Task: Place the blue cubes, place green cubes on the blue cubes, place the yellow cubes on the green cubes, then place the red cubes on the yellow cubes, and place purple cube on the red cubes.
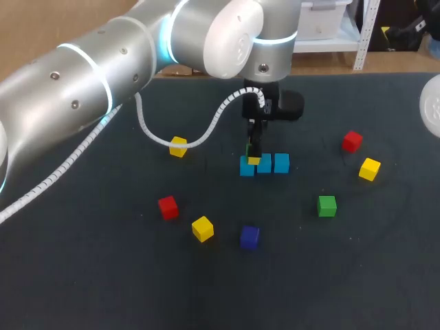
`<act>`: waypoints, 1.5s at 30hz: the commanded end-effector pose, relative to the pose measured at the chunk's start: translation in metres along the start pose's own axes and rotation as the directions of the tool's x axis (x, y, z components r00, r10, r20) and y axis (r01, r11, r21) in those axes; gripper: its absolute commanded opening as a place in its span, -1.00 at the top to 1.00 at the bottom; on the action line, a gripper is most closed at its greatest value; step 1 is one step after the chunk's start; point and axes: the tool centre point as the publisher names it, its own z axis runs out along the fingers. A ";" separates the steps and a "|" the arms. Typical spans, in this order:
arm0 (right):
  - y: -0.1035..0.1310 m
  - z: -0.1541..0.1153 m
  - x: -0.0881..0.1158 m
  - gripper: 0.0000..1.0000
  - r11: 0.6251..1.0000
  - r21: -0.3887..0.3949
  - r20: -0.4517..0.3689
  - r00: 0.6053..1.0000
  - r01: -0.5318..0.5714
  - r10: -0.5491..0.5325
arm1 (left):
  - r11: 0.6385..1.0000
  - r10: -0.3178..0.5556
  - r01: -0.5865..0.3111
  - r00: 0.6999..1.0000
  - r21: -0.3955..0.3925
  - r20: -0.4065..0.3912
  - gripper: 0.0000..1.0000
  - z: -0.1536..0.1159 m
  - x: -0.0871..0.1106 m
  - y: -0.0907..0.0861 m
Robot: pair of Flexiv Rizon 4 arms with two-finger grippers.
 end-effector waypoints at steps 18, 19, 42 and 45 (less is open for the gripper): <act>0.001 -0.001 -0.001 -1.00 1.000 0.003 -0.003 1.000 -0.001 0.001 | 0.997 -0.006 0.018 0.990 -0.081 0.143 -1.00 -0.052 0.034 -0.029; 0.001 -0.001 -0.001 -1.00 1.000 0.003 -0.003 1.000 -0.001 0.001 | 0.996 -0.012 0.025 0.989 -0.091 0.147 -1.00 -0.056 0.037 -0.031; 0.001 -0.001 -0.001 -1.00 1.000 0.003 -0.003 1.000 -0.001 0.001 | 0.923 -0.181 0.264 0.940 -0.278 0.290 -1.00 -0.096 0.110 -0.064; 0.001 -0.001 -0.001 -1.00 1.000 0.003 -0.003 1.000 -0.001 0.001 | 0.911 -0.199 0.287 0.935 -0.295 0.295 -1.00 -0.101 0.123 -0.070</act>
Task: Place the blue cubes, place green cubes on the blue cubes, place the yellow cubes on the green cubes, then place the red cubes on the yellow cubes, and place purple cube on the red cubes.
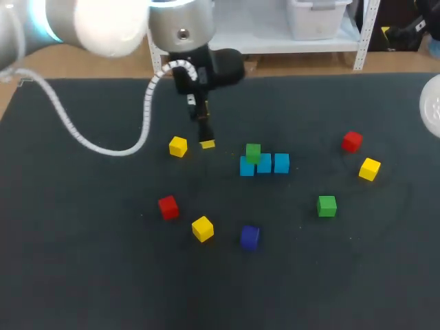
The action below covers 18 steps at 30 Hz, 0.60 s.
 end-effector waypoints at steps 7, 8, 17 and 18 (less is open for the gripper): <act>0.001 -0.001 -0.001 -1.00 1.000 0.003 -0.003 1.000 -0.001 0.001 | 0.964 -0.040 0.085 0.983 -0.252 0.178 -1.00 -0.025 0.038 -0.019; 0.001 -0.001 -0.001 -1.00 1.000 0.003 -0.003 1.000 -0.001 0.001 | 0.962 -0.046 0.093 0.982 -0.258 0.183 -1.00 -0.026 0.040 -0.020; 0.001 -0.001 -0.001 -1.00 1.000 0.003 -0.003 1.000 -0.001 0.001 | 0.935 -0.140 0.194 0.971 -0.296 0.193 -1.00 -0.031 0.068 -0.020; 0.001 -0.001 -0.001 -1.00 1.000 0.003 -0.003 1.000 -0.001 0.001 | 0.931 -0.157 0.211 0.969 -0.299 0.192 -1.00 -0.031 0.073 -0.019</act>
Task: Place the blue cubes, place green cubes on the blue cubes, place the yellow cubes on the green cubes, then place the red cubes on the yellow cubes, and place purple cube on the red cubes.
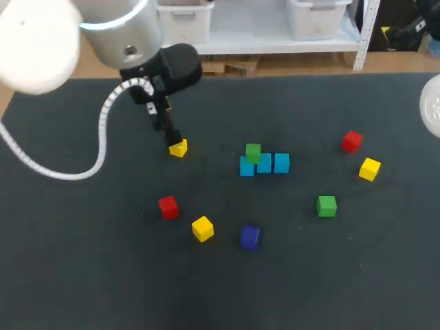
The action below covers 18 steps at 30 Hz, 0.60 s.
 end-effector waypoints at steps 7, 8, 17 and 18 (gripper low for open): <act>0.001 -0.001 -0.001 -1.00 1.000 0.003 -0.003 1.000 -0.001 0.001 | 0.972 -0.159 0.174 0.982 -0.155 0.106 -1.00 -0.002 0.044 0.020; 0.001 -0.001 -0.001 -1.00 1.000 0.003 -0.003 1.000 -0.001 0.001 | 0.967 -0.178 0.194 0.978 -0.167 0.108 -1.00 -0.003 0.046 0.023; 0.001 -0.001 -0.001 -1.00 1.000 0.003 -0.003 1.000 -0.001 0.001 | 0.937 -0.267 0.291 0.954 -0.192 0.138 -1.00 -0.006 0.053 0.053; 0.001 -0.001 -0.001 -1.00 1.000 0.003 -0.003 1.000 -0.001 0.001 | 0.934 -0.275 0.299 0.951 -0.198 0.141 -1.00 -0.006 0.054 0.055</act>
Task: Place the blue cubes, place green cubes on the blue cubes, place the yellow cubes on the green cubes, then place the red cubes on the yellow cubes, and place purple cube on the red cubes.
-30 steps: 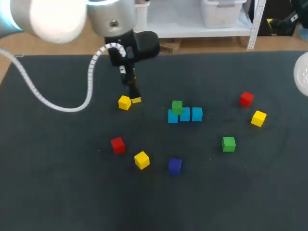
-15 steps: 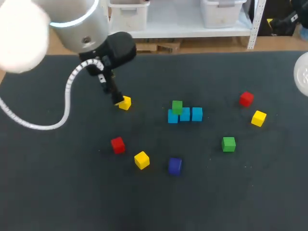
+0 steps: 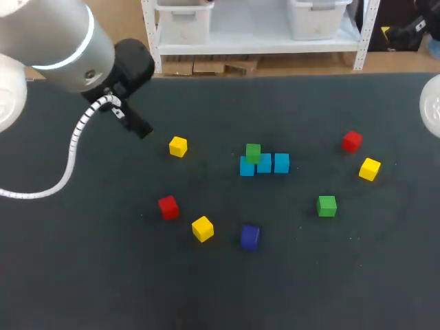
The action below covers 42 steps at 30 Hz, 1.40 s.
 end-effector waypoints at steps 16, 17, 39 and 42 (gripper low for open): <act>0.001 -0.001 -0.001 -1.00 1.000 0.003 -0.003 1.000 -0.001 0.001 | 0.996 -0.042 0.042 0.999 0.083 0.005 -1.00 0.015 0.009 0.025; 0.001 -0.001 -0.001 -1.00 1.000 0.003 -0.003 1.000 -0.001 0.001 | 0.995 -0.041 0.041 0.999 0.087 0.006 -1.00 0.015 0.009 0.025; 0.001 -0.001 -0.001 -1.00 1.000 0.003 -0.003 1.000 -0.001 0.001 | 0.995 -0.092 0.091 0.995 0.046 0.031 -1.00 0.006 0.014 0.047; 0.001 -0.001 -0.001 -1.00 1.000 0.003 -0.003 1.000 -0.001 0.001 | 0.995 -0.059 0.055 0.998 0.084 0.038 -1.00 0.007 0.011 0.042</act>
